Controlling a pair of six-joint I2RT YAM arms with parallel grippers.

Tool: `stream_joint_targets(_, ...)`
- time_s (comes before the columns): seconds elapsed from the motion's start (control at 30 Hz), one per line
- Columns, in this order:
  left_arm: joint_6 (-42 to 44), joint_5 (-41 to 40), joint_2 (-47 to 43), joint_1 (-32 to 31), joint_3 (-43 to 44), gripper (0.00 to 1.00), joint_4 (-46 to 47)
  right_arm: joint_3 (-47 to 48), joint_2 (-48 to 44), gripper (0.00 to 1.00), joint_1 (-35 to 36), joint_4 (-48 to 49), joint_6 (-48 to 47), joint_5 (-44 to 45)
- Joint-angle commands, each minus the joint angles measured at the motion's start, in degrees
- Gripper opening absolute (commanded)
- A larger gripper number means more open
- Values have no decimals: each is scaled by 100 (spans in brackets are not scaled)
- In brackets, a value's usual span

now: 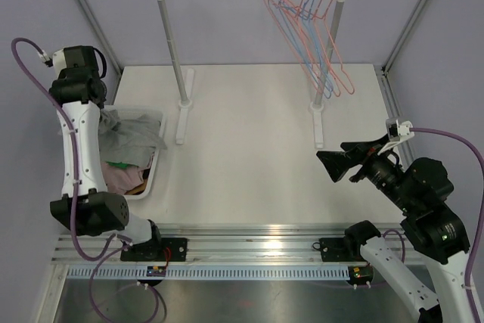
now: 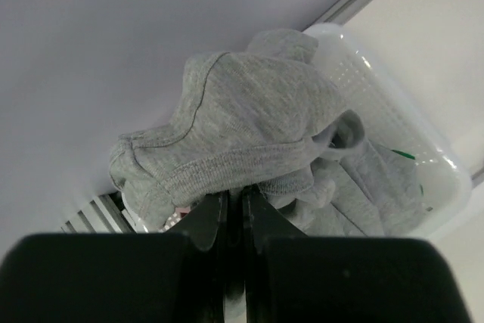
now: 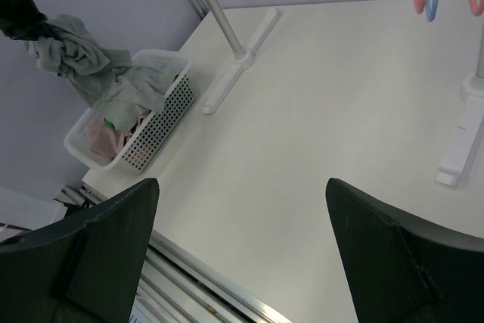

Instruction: Remove the tank top from the hanger

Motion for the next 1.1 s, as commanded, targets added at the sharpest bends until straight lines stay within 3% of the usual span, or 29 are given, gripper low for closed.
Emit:
stream_joint_targets(0.0, -234, 354, 352, 161, -4, 0, 374, -44, -37, 99, -9, 311, 102, -301)
stream_joint_targets(0.23, -31, 1907, 871, -14, -469, 0, 532, -298, -134, 99, -9, 468, 207, -468)
stream_joint_targets(0.4, 13, 1805, 599, -647, -1347, 0, 857, -360, -90, 99, -9, 522, 234, -617)
stream_joint_targets(0.63, 4, 2384, 1134, -639, -2236, 0, 1085, -395, -99, 100, -9, 618, 348, -723)
stream_joint_targets(0.93, -444, 1297, 2224, -94, -2377, 0, 1120, -553, -160, 100, -9, 697, 454, -864)
stream_joint_targets(1.07, -366, 1521, 2425, -85, -2483, 0, 1296, -571, -169, 100, -9, 697, 436, -864)
